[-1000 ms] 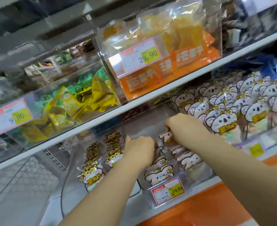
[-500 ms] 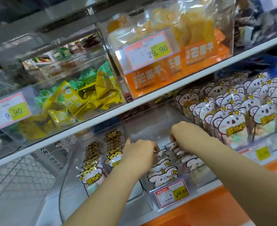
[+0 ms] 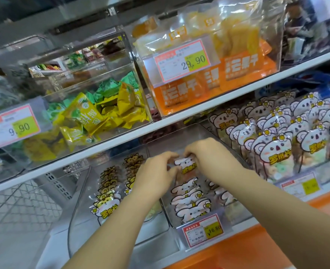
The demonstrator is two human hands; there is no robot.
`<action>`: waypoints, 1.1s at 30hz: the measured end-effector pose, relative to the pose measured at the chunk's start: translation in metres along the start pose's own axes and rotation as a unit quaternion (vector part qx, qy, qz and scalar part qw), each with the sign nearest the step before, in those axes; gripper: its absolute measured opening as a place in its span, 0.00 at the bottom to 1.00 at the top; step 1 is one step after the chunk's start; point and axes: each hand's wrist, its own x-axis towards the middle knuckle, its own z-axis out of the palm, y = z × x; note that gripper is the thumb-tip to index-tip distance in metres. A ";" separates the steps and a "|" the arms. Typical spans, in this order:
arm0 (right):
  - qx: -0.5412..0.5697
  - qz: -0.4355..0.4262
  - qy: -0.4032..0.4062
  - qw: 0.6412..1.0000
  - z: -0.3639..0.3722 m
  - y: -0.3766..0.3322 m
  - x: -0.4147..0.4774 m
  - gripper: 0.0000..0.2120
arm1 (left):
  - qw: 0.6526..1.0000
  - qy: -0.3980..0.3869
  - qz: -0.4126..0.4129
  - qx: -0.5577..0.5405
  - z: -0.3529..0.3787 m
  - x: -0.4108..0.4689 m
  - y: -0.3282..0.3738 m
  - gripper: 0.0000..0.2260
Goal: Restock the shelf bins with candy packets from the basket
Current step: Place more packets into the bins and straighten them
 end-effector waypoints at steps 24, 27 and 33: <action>0.075 0.054 -0.191 0.977 0.032 0.013 0.013 0.10 | 0.971 -0.122 0.017 0.205 0.003 0.009 -0.011 0.11; 0.072 0.055 -0.184 0.979 0.031 0.014 0.010 0.13 | 0.972 -0.123 0.013 0.200 0.001 0.007 -0.009 0.12; 0.011 0.038 -0.142 0.989 0.018 0.004 -0.002 0.16 | 0.976 -0.098 0.010 0.194 -0.004 -0.004 -0.003 0.14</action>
